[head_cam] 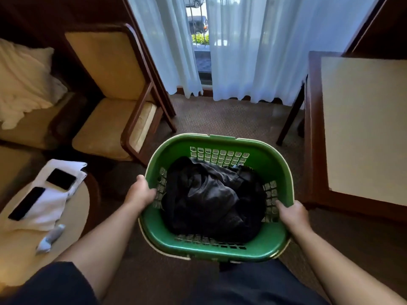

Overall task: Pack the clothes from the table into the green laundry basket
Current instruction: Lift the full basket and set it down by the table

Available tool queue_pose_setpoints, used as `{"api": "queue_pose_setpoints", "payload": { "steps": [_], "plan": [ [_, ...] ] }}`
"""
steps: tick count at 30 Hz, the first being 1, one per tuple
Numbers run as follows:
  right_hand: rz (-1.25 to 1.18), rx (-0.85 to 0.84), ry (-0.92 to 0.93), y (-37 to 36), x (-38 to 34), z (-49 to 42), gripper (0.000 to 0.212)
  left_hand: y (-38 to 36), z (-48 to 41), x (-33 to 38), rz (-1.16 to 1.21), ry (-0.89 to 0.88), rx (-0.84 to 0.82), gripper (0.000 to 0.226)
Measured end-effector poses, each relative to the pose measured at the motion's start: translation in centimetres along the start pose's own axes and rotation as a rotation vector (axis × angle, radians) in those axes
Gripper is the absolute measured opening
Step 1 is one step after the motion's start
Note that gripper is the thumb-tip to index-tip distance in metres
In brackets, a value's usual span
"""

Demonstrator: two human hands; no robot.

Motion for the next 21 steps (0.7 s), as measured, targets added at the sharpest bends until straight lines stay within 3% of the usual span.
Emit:
{"api": "queue_pose_setpoints", "payload": {
  "steps": [5, 10, 16, 21],
  "plan": [
    [0.023, 0.024, -0.091, -1.5, -4.4, -3.8, 0.048, 1.5, -8.1, 5.3, -0.098, -0.065, -0.078, 0.045],
    [-0.028, 0.098, -0.196, -2.9, -6.9, -5.1, 0.068, 2.0, -15.0, 10.0, -0.213, -0.167, -0.149, 0.044],
    [-0.198, 0.256, -0.38, -5.7, -9.8, -3.2, 0.07, 3.3, -23.5, 17.5, -0.314, -0.435, -0.204, 0.043],
    [-0.362, 0.502, -0.605, -10.9, -11.6, 1.6, 0.065, 5.3, -29.0, 24.4, -0.36, -0.745, -0.23, 0.035]
  ]
}}
Point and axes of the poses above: each hand's wrist, its own z-axis away from the middle knuckle, its own y-axis out of the back of the hand, x = y × z, the point moved 3 cm from there along -z, towards the middle knuckle, and after that the axes turned 3 degrees about x, right-handed, at the moved point
